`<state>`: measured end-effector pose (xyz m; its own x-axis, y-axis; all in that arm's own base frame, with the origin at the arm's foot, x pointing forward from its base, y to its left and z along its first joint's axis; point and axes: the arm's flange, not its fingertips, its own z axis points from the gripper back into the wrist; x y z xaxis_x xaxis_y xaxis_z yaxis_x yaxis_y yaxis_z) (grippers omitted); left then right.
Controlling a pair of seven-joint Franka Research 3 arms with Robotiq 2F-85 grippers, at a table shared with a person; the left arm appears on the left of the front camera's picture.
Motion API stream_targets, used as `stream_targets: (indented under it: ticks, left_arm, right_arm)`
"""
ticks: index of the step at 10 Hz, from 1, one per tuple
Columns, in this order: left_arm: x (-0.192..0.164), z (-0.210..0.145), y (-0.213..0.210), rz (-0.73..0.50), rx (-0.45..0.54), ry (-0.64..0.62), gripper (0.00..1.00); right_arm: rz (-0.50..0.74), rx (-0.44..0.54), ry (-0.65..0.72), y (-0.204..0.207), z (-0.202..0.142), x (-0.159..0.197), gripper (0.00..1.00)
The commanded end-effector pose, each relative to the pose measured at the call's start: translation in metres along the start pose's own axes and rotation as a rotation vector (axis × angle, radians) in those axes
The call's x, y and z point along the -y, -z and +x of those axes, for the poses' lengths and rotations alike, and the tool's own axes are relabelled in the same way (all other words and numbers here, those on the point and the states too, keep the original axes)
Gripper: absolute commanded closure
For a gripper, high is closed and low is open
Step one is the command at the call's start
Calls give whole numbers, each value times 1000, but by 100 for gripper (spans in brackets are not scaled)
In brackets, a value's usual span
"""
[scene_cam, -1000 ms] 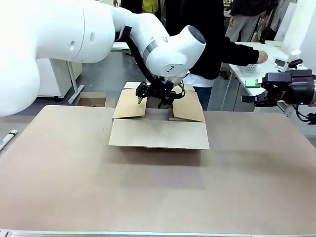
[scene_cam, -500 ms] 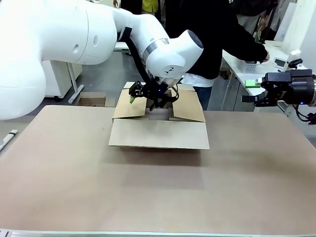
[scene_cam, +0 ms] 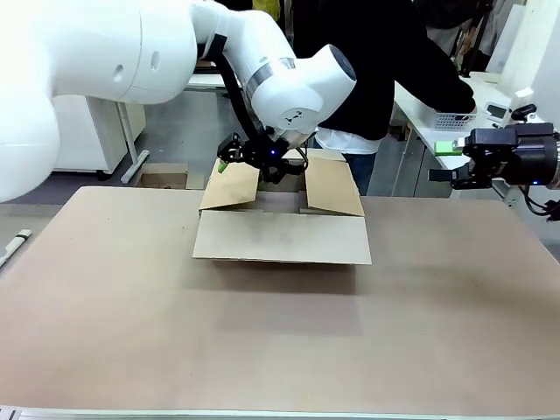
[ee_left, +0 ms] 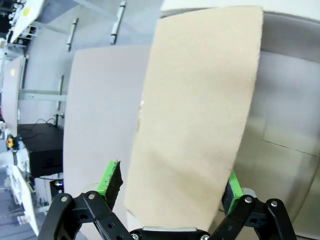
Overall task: Pack the gift set into the box.
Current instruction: Place both hands on the side flaps of the Package Box and spread them outward.
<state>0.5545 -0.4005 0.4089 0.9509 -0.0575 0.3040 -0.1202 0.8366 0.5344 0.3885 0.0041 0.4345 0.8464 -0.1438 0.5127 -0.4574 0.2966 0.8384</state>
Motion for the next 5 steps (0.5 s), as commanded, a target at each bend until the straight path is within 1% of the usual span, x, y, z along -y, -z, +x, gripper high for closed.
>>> stream_targets:
  ticks: [1,4,5]
  left_arm:
    - [-31,-10,6,46,15,-29,0]
    - [-67,-7,8,23,14,-120,0]
    - [-81,-4,12,6,1,-145,0]
  right_arm:
    - [20,21,-23,0,0,1,0]
    - [20,21,-23,0,0,1,0]
    - [20,21,-23,0,0,1,0]
